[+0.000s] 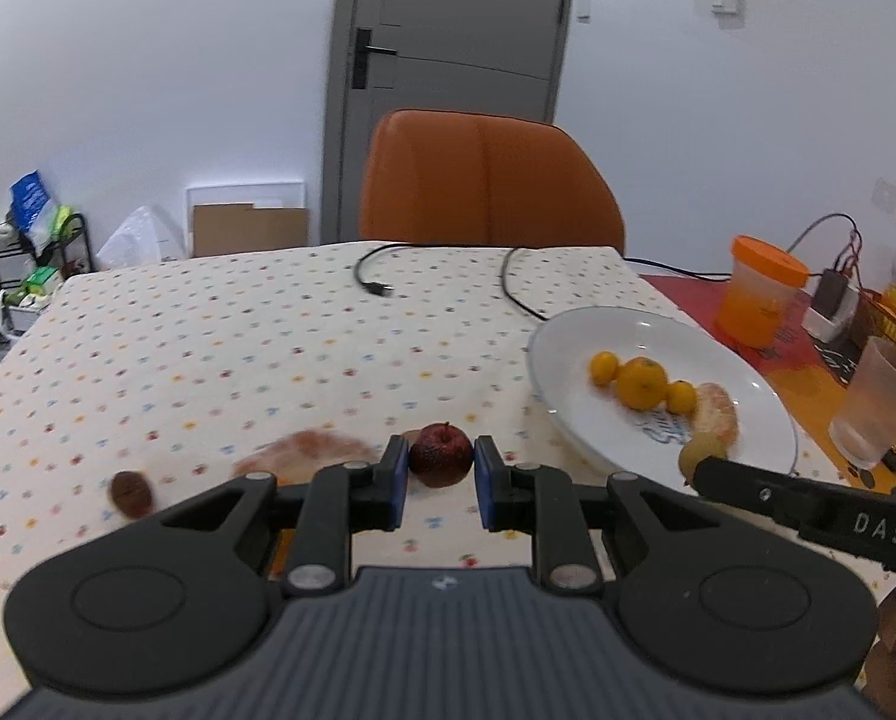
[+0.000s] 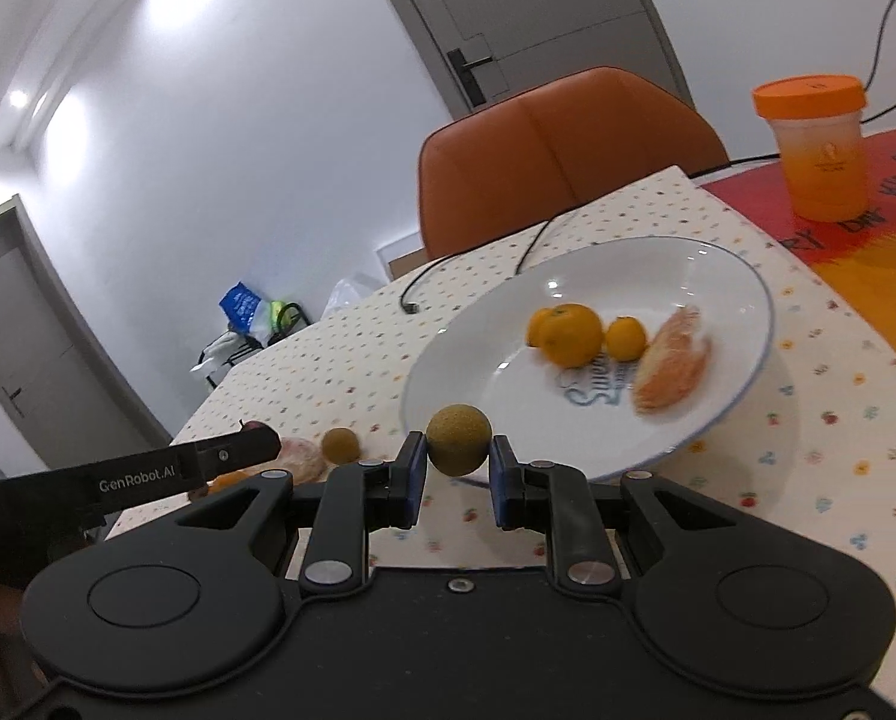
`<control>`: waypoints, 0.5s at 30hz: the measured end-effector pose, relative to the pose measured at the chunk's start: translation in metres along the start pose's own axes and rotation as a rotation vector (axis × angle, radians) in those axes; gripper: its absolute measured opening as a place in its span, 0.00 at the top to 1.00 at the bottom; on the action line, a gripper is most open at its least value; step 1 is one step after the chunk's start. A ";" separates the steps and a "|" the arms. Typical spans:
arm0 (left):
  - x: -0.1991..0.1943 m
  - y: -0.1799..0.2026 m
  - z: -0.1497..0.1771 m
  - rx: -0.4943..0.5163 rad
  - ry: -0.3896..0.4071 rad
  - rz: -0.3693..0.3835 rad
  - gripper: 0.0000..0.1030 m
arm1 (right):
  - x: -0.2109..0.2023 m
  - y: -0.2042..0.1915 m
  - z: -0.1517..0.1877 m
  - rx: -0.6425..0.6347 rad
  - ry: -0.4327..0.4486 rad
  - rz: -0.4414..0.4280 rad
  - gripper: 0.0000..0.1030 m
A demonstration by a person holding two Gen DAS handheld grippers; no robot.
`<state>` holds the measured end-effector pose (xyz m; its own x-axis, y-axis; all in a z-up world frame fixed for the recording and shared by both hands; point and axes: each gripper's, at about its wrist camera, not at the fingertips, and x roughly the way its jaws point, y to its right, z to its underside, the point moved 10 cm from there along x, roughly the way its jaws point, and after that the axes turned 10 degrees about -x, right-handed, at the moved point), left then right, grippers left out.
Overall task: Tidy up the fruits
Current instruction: 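Carry the green fruit and red plum over the white plate with both grippers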
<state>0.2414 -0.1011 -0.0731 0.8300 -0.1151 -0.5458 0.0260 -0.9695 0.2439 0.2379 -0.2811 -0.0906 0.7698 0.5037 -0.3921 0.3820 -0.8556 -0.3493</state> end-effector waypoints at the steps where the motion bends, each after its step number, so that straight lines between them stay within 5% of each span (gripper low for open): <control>1: 0.003 0.005 0.001 0.005 -0.005 0.005 0.79 | 0.000 0.003 0.000 0.005 0.001 0.003 0.80; 15: 0.028 0.070 0.006 0.101 -0.031 0.082 0.79 | -0.016 0.034 -0.001 0.030 0.032 0.031 0.81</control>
<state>0.2631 -0.1731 -0.0759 0.8095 -0.1995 -0.5522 -0.0985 -0.9733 0.2073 0.2388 -0.3183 -0.0948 0.7968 0.4730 -0.3760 0.3430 -0.8664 -0.3629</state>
